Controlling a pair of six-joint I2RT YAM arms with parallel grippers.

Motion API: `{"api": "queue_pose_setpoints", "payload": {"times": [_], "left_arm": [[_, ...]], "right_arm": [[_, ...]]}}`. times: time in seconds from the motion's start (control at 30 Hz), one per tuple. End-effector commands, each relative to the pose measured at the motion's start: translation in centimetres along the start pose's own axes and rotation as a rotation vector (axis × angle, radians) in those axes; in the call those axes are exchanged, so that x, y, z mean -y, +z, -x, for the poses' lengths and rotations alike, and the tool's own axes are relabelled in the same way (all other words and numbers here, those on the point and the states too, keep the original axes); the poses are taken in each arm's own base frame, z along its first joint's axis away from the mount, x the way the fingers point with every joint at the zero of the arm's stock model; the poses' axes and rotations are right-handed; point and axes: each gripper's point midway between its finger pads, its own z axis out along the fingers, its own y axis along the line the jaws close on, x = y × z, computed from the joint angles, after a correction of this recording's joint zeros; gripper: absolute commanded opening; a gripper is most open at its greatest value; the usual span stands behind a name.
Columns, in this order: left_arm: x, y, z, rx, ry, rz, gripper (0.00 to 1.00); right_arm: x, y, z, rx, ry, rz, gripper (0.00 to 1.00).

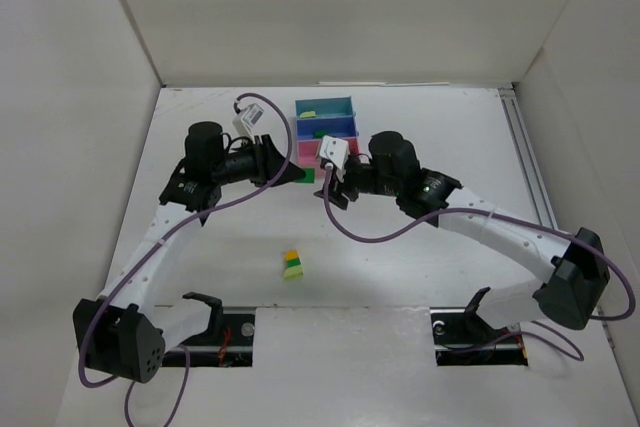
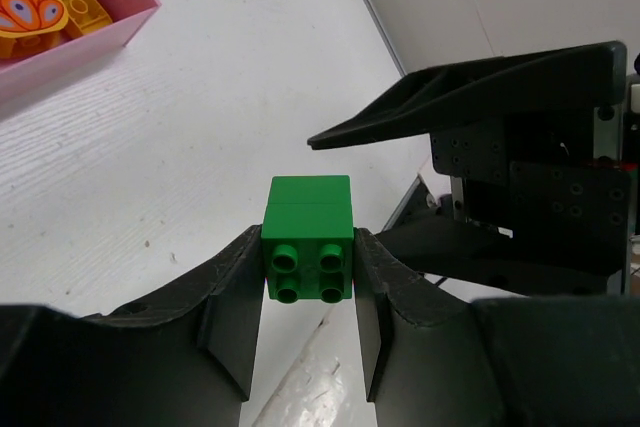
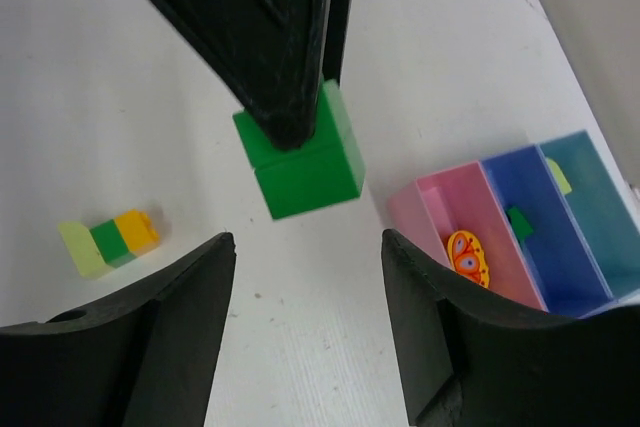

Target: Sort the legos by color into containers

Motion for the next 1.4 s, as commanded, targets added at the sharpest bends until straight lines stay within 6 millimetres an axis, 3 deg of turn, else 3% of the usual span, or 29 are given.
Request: {"api": "queue_pose_setpoints", "payload": {"times": [0.0, 0.4, 0.53, 0.57, 0.67, 0.73, 0.83, 0.9, 0.93, 1.03, 1.17, 1.3, 1.33, 1.37], "left_arm": [[2.8, -0.5, 1.7, 0.026, 0.094, -0.104, 0.11], [3.5, -0.4, 1.4, 0.008, 0.103, -0.157, 0.11], [3.5, -0.4, 1.4, 0.008, 0.103, -0.157, 0.11], [3.5, -0.4, 1.4, 0.008, 0.103, -0.157, 0.11], [3.3, -0.4, 1.5, 0.013, 0.103, -0.15, 0.11], [2.9, -0.3, 1.7, 0.023, 0.085, -0.122, 0.07], [2.0, -0.4, 2.1, 0.04, 0.062, -0.069, 0.05], [1.1, -0.9, 2.8, 0.073, 0.059, -0.009, 0.05], [1.6, -1.2, 3.1, 0.08, 0.083, -0.013, 0.05], [0.2, -2.1, 4.0, 0.117, 0.073, 0.041, 0.05], [-0.4, -2.8, 4.9, 0.158, 0.069, 0.094, 0.05], [-4.3, -3.3, 6.6, 0.23, -0.037, 0.333, 0.05], [-6.7, -3.4, 7.3, 0.274, -0.066, 0.474, 0.05], [-7.4, -3.8, 7.5, 0.284, -0.092, 0.555, 0.05]], "right_arm": [[0.5, 0.1, 4.2, 0.104, -0.071, 0.035, 0.66], [-0.2, 1.3, 5.8, 0.153, -0.109, 0.121, 0.65], [-0.5, 1.5, 5.3, 0.142, -0.102, 0.137, 0.28], [-0.5, 1.5, 5.3, 0.142, -0.102, 0.137, 0.23], [-0.6, 1.2, 4.7, 0.131, -0.107, 0.131, 0.08], [-0.1, 0.8, 4.3, 0.113, -0.106, 0.092, 0.04], [-0.2, 0.4, 1.8, 0.041, -0.084, 0.058, 0.0], [0.3, 0.0, -0.9, -0.034, -0.049, 0.01, 0.0], [0.9, -0.6, -1.6, -0.055, -0.027, -0.019, 0.0], [2.0, -1.8, -4.5, -0.112, 0.048, -0.083, 0.0], [3.2, -3.1, -5.5, -0.121, 0.109, -0.141, 0.0], [5.7, -2.7, -5.6, -0.153, 0.195, -0.268, 0.0], [7.3, -3.0, -6.1, -0.183, 0.231, -0.369, 0.01], [8.9, -2.9, -4.7, -0.158, 0.245, -0.412, 0.01]]}}
